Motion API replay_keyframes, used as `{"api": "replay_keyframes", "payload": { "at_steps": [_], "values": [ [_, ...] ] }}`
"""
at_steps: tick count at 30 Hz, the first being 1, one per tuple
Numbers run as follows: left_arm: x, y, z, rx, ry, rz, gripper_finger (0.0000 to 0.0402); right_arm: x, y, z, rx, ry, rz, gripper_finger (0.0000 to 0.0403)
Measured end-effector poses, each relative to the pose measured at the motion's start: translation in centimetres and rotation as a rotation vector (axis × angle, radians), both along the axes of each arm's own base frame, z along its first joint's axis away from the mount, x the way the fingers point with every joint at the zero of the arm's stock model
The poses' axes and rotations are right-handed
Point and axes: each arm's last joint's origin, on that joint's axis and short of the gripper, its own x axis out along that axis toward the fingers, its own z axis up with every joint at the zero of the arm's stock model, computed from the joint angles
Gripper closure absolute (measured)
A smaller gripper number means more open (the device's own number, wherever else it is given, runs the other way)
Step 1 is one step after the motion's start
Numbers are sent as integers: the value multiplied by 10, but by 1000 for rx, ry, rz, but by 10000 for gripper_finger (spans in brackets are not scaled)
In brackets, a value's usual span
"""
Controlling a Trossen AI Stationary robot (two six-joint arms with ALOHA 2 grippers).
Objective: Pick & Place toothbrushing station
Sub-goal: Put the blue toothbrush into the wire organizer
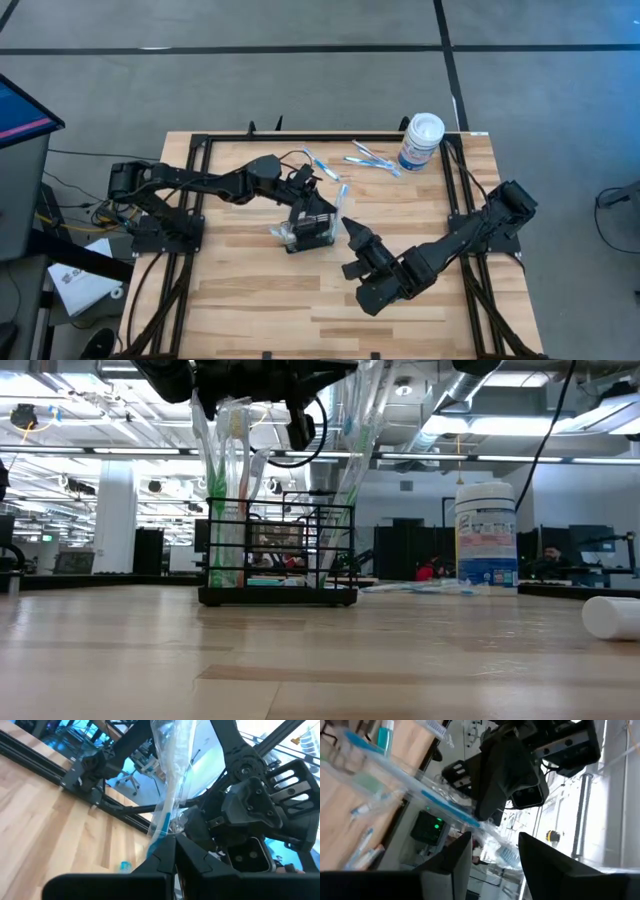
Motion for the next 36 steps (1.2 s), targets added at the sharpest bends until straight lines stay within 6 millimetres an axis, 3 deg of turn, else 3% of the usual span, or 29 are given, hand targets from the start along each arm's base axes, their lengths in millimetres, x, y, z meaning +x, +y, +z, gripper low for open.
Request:
{"api": "replay_keyframes", "payload": {
  "at_steps": [11, 27, 36],
  "values": [
    [-17, 1, 23, 134, -67, 32, 401, -23, -12, -4, 137, -108, -52, 260],
    [-20, 12, 17, 298, -32, 85, 401, -56, -32, -10, 344, -205, -210, 270],
    [-30, 29, -10, 378, 44, 189, 401, -64, -35, -8, 371, -270, -248, 271]
  ]
}}
